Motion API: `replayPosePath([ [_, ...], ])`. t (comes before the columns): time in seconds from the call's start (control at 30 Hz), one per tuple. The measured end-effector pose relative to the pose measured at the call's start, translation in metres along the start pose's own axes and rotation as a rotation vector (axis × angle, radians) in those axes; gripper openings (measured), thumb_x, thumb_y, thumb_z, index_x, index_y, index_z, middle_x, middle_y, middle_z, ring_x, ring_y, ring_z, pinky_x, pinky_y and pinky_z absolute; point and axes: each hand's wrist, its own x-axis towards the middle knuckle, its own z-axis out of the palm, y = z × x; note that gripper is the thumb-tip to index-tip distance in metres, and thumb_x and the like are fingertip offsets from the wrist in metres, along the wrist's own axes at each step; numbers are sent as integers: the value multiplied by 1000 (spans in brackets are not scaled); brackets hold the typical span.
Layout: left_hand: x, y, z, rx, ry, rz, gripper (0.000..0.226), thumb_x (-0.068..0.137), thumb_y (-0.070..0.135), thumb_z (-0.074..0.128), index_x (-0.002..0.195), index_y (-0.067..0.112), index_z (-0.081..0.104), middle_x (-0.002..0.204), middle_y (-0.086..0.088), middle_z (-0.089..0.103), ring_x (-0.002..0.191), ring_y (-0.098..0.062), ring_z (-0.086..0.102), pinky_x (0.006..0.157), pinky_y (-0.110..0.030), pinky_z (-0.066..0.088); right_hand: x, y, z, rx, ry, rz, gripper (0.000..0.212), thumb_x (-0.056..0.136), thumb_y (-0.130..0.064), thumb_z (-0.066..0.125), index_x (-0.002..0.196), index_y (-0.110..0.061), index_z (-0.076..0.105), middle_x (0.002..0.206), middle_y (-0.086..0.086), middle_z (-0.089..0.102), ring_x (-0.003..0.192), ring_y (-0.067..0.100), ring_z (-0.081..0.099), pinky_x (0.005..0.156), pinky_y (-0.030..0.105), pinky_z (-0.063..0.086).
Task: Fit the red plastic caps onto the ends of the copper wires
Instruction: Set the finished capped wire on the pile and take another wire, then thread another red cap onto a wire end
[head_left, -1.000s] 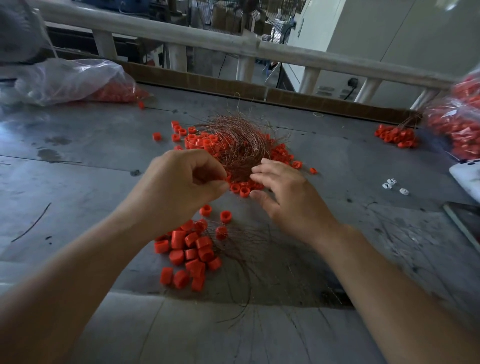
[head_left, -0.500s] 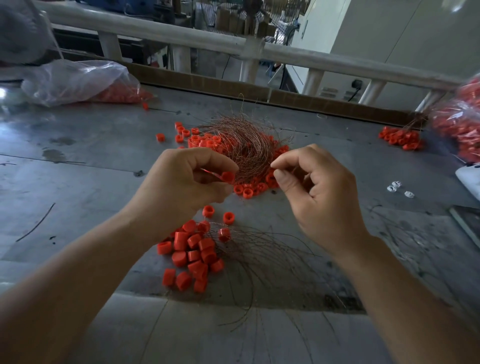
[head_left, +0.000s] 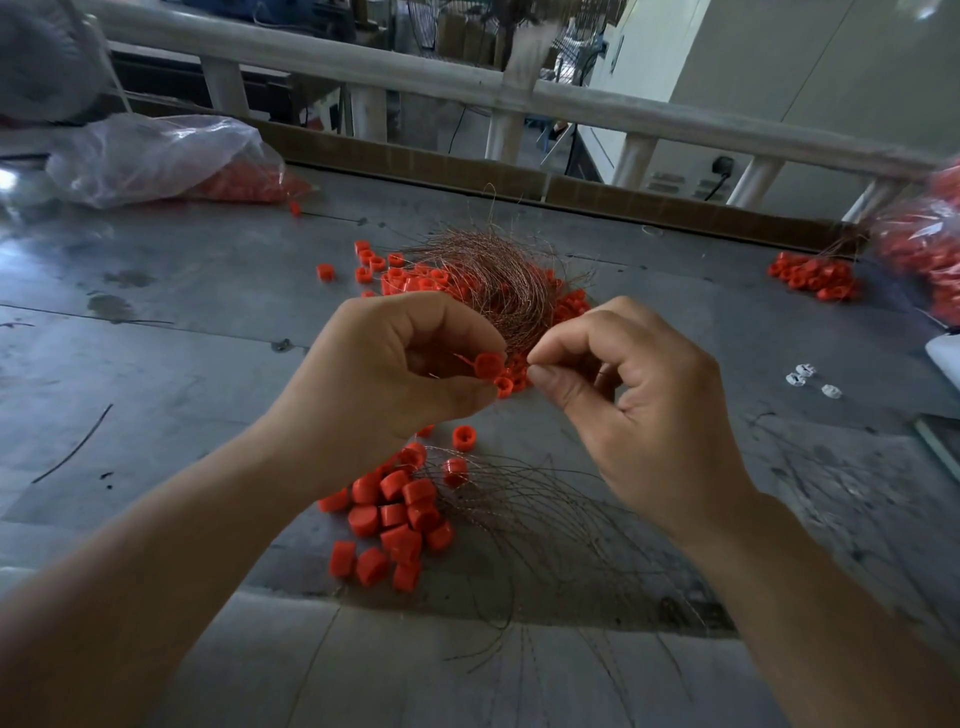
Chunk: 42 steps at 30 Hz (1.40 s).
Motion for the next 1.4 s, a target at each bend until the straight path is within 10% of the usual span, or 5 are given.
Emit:
replayPosePath([
  [1.4, -1, -3, -4, -272, -163, -8, 36, 63, 15, 62, 96, 28, 68, 80, 4, 74, 75, -10, 70, 66, -15, 52, 0, -6, -8, 240, -84, 163, 27, 76, -7, 60, 83, -31, 49, 71, -8, 57, 68, 9, 57, 59, 14, 47],
])
